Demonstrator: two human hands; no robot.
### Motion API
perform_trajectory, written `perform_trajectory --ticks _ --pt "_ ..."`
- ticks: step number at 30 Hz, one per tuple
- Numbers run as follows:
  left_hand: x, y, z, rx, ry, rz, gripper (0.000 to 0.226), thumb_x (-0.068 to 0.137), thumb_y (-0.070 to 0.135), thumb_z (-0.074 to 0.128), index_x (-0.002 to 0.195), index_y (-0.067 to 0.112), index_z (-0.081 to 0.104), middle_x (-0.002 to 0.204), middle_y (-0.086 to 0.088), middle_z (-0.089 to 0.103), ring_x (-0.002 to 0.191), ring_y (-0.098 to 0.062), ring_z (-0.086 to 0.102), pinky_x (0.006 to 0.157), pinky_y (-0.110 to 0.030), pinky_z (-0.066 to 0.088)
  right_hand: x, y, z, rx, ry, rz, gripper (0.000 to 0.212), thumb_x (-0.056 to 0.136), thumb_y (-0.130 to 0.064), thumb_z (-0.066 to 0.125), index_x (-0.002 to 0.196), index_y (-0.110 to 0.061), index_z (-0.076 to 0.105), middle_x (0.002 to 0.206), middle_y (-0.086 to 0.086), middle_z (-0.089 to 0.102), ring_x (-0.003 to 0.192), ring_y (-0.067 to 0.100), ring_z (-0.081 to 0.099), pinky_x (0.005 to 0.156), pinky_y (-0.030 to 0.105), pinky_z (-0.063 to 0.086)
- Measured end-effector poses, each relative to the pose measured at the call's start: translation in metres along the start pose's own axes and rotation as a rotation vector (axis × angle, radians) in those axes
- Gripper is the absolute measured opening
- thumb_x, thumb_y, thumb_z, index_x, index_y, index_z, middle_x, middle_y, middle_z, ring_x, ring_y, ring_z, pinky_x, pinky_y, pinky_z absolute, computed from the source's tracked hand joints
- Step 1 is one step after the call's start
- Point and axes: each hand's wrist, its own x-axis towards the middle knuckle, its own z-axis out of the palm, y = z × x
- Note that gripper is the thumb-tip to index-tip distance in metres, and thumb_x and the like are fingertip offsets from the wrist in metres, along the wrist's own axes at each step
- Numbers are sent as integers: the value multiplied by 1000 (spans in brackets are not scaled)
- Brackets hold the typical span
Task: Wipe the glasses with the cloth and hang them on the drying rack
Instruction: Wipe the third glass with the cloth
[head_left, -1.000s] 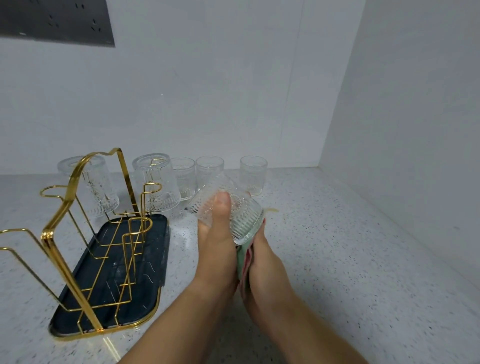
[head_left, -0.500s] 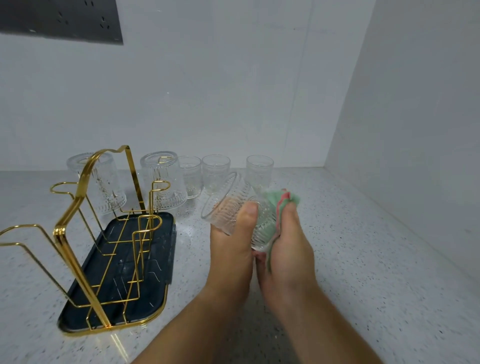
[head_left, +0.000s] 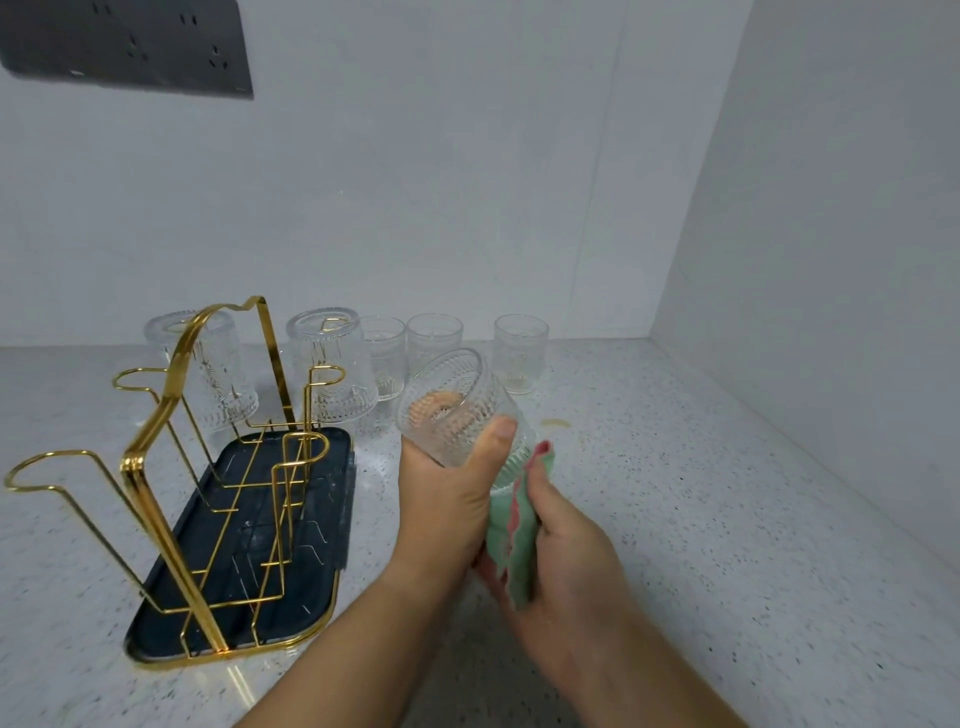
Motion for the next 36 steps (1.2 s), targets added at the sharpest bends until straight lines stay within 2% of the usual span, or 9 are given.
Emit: perform_trajectory --ticks 2,7,11,15,23,26,28,31,36 --pt "-1 0 0 -18 18 -18 54 74 36 85 108 2 62 82 2 69 75 -13 70 71 -28 59 -4 -8 1 50 1 -63 56 107 -45 37 132 -5 65 126 18 72 120 31 69 116 49 42" --pt "-12 0 5 38 -40 -44 25 93 6 76 109 -5 60 83 -3 77 77 -15 77 65 -22 59 5 -26 -1 69 45 -118 58 107 -47 36 131 -3 64 124 20 73 120 39 67 116 54 42" --pt "-21 -1 9 153 -70 -11 47 84 -2 82 116 21 57 93 16 78 89 0 76 74 -13 56 1 -18 -9 43 67 -70 60 107 -50 35 131 -3 65 124 20 73 117 35 70 111 50 46" --pt "-10 2 -1 328 -20 3 58 71 30 97 113 35 56 105 15 72 98 6 70 82 -11 52 -13 -22 -33 -310 177 -103 54 103 -50 47 108 -8 79 115 29 73 110 48 68 95 59 54" --pt "-6 15 -3 186 -92 -355 66 77 58 88 129 31 59 123 12 74 111 -6 72 97 -34 56 -32 -62 -61 -1281 191 -550 29 109 -39 37 102 -27 62 84 -2 70 72 10 66 69 29 55" --pt "-11 19 -3 162 -130 -403 66 76 55 86 130 21 69 121 -2 79 111 -21 76 97 -41 59 -26 -68 -72 -1785 -17 -592 34 105 -49 32 114 -28 57 94 -29 50 87 -12 48 86 21 41" --pt "-14 18 -5 190 -112 -394 76 71 57 92 130 14 68 120 -9 79 109 -26 76 93 -42 59 -24 -63 -81 -1988 -182 -394 47 101 -61 34 130 -31 57 120 -25 57 108 -7 50 102 29 44" --pt "-20 15 -10 246 -103 -388 97 60 68 92 131 8 64 112 -6 77 100 -24 75 91 -44 57 -28 -56 -87 -2014 -216 -229 57 102 -62 39 146 -28 52 153 -10 48 142 9 42 120 29 30" --pt "-29 10 -16 270 -103 -463 111 57 74 92 138 8 54 129 -17 71 111 -29 74 92 -45 60 -33 -55 -77 -1704 -117 -319 44 101 -56 46 134 -31 62 130 -20 62 117 -3 57 102 20 43"
